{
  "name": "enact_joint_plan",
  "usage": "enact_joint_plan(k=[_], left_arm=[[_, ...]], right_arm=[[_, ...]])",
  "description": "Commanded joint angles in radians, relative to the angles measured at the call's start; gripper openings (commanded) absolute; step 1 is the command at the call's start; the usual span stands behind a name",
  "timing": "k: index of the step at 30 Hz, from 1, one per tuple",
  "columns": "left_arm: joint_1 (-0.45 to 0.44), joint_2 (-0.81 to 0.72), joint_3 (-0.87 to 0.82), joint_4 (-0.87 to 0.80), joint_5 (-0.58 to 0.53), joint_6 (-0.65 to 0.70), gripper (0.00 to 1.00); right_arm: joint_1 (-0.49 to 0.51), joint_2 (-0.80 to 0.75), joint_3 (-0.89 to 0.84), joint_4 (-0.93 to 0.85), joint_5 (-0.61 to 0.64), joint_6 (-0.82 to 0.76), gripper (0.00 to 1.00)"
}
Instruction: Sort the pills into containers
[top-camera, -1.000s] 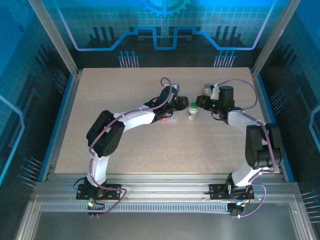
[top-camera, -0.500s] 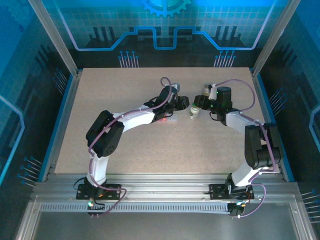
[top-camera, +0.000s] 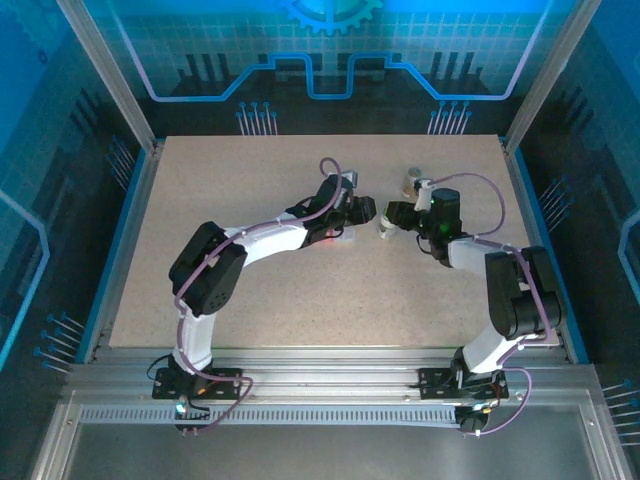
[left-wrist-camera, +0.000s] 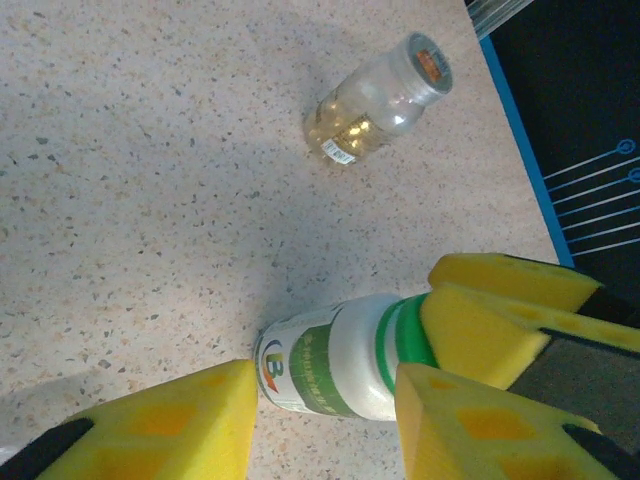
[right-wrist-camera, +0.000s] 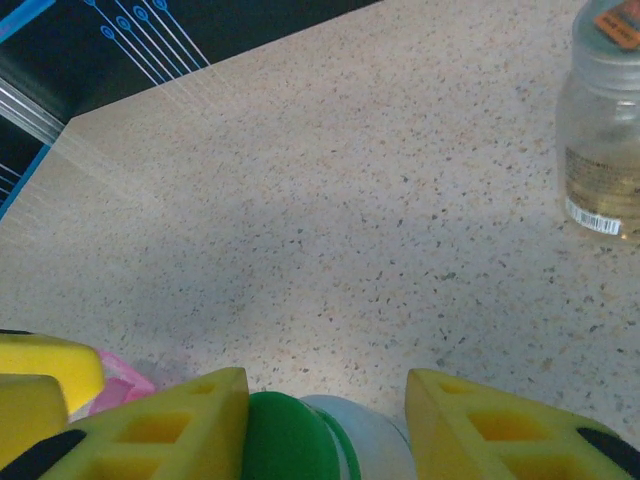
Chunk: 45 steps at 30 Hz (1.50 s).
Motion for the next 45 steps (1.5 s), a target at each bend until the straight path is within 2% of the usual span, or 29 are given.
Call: enact_joint_plan(k=[1, 10, 18, 26, 30, 36, 39, 45], left_arm=[[0.004, -0.054, -0.015, 0.004, 0.019, 0.020, 0.42], [0.003, -0.043, -0.018, 0.026, 0.037, -0.019, 0.42], [0.004, -0.033, 0.001, 0.022, 0.041, -0.038, 0.42], [0.004, -0.043, -0.031, 0.018, 0.056, -0.033, 0.42], [0.001, -0.025, -0.025, 0.027, 0.075, -0.050, 0.42], [-0.001, 0.026, 0.005, 0.049, 0.113, -0.085, 0.42], [-0.003, 0.053, 0.029, 0.051, 0.130, -0.098, 0.42], [-0.012, 0.092, 0.065, 0.070, 0.153, -0.111, 0.42]], right_arm=[[0.028, -0.004, -0.056, -0.020, 0.078, -0.061, 0.45], [0.052, -0.027, -0.091, -0.081, 0.141, -0.047, 0.41], [0.178, 0.015, -0.135, -0.027, 0.317, 0.035, 0.38], [0.187, 0.030, -0.184, 0.010, 0.438, 0.110, 0.38], [0.171, 0.022, -0.167, -0.013, 0.417, 0.147, 0.38], [0.098, 0.003, -0.227, 0.118, 0.266, 0.274, 0.38], [0.068, -0.027, -0.237, 0.128, 0.218, 0.310, 0.39], [0.030, -0.058, -0.223, 0.109, 0.135, 0.340, 0.45]])
